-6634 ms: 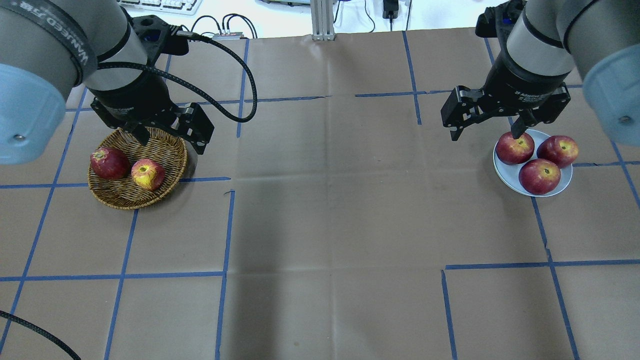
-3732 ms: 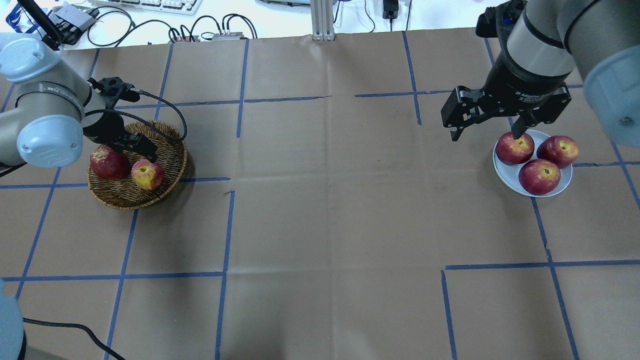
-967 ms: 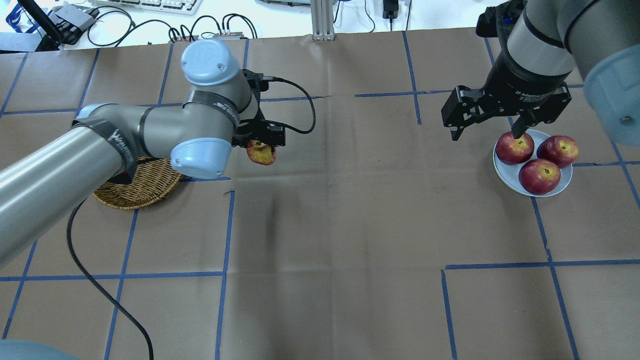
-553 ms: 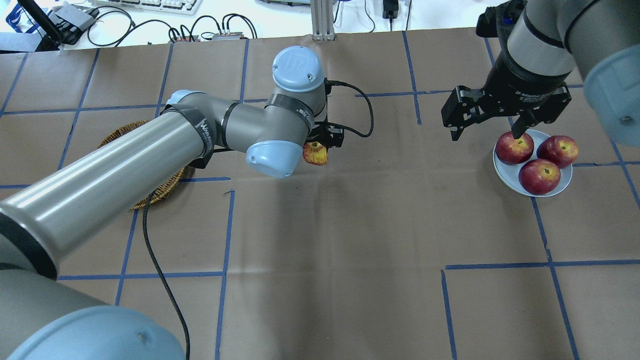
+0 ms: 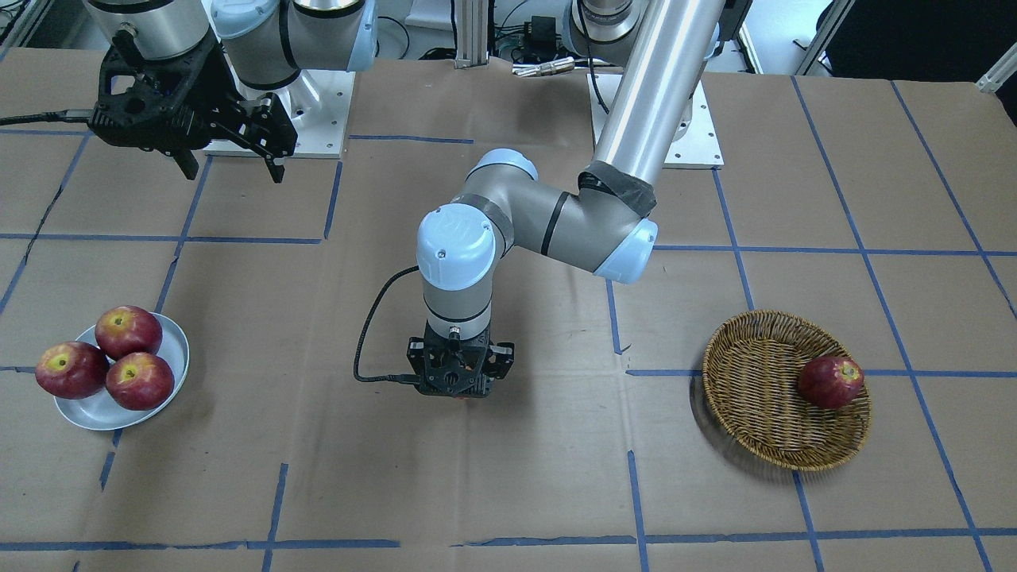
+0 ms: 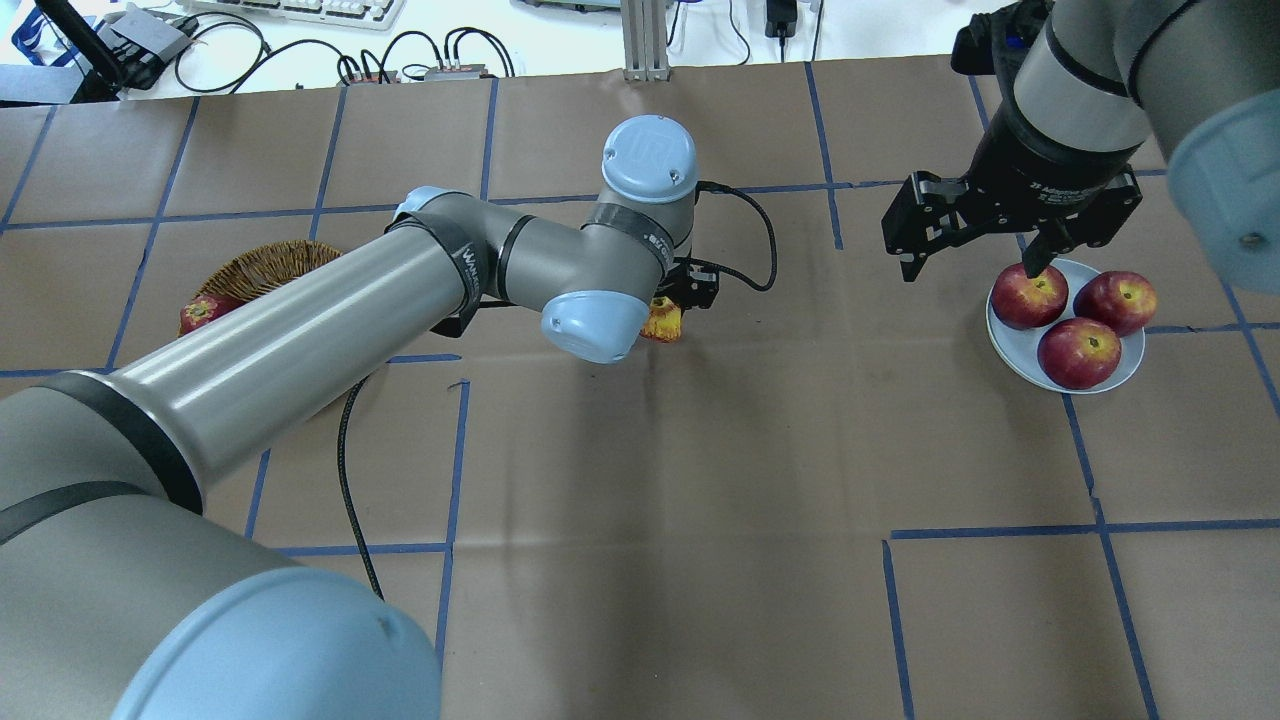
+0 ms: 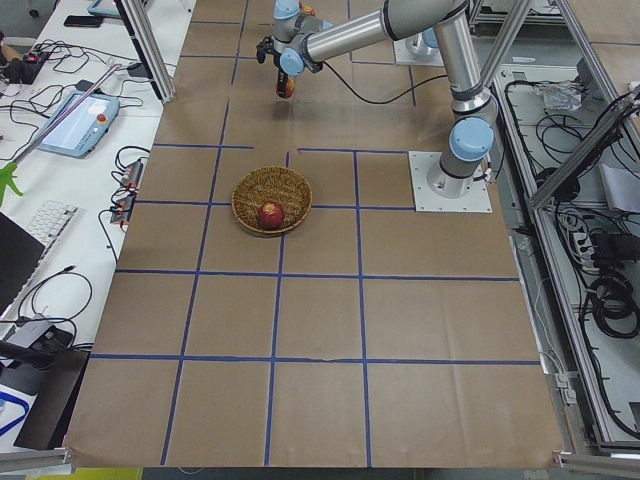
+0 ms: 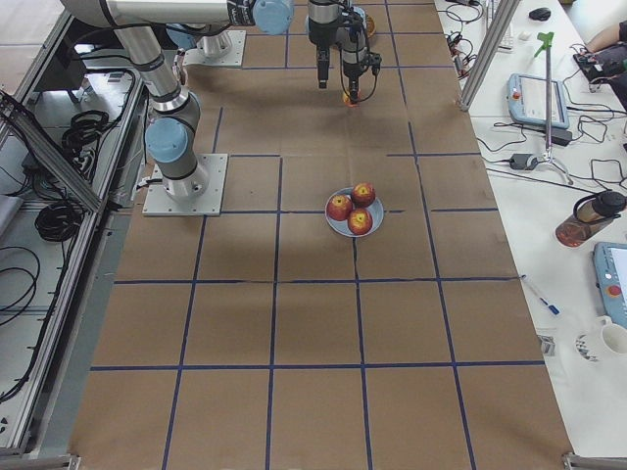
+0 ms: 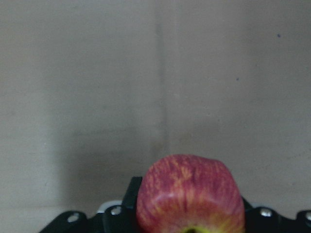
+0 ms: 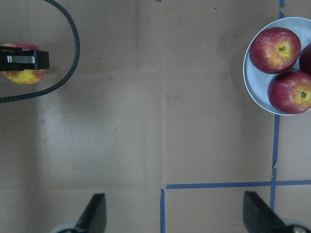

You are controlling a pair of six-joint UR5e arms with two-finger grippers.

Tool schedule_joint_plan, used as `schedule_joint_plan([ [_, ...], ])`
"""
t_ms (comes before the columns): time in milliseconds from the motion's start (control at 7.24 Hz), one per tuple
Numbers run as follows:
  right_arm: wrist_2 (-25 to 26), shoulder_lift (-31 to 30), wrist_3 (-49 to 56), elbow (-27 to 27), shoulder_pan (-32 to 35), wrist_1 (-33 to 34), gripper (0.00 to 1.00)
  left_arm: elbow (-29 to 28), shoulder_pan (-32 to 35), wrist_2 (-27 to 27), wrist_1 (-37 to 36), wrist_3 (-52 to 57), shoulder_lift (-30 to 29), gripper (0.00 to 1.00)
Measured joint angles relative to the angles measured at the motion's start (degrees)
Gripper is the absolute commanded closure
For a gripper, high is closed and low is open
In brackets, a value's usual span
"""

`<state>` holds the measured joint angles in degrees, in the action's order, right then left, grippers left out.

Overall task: Transfer apple from basket to plate
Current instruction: 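Carry the apple with the left gripper toward the table center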

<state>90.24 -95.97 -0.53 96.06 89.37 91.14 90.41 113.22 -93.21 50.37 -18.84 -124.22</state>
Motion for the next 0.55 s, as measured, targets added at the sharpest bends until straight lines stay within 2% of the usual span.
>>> schedule_joint_plan([
  [138,0.05,0.00,0.00,0.00,-0.02,0.00,0.00,0.01,0.03,-0.03,-0.01,0.14,-0.26,0.28],
  [553,0.12,0.00,0.00,0.00,0.01,0.00,0.00,0.09,0.06,-0.05,-0.01,0.32,-0.53,0.02],
])
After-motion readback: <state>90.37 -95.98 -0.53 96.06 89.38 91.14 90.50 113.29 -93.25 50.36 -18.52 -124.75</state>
